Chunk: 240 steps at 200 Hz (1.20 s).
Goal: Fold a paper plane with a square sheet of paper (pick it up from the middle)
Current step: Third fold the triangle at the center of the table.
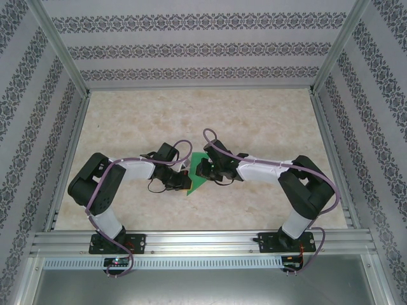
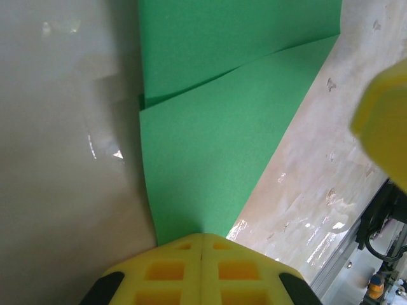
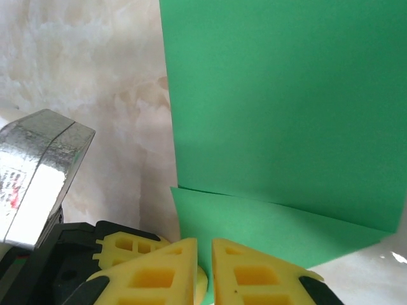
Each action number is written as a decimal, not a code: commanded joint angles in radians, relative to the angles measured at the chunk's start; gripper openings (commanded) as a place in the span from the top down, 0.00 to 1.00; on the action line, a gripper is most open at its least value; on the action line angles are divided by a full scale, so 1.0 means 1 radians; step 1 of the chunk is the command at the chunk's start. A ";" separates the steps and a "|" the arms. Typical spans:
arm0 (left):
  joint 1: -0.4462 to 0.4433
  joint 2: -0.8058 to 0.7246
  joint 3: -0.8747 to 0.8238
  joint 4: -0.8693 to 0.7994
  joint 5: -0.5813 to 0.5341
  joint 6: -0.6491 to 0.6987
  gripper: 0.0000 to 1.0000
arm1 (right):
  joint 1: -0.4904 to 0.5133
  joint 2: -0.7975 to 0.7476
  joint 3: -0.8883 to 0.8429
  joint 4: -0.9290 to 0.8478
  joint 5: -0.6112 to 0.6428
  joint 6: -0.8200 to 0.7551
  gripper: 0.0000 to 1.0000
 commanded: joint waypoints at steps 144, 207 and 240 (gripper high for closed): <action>0.005 0.063 -0.064 -0.063 -0.141 0.041 0.97 | -0.213 0.077 -0.129 0.079 -0.025 -0.124 0.84; 0.004 0.054 -0.053 -0.073 -0.133 0.042 0.97 | -0.198 -0.081 -0.127 0.076 -0.045 -0.141 0.81; 0.005 0.052 -0.047 -0.073 -0.124 0.039 0.97 | -0.140 -0.083 -0.113 0.131 -0.072 -0.108 0.79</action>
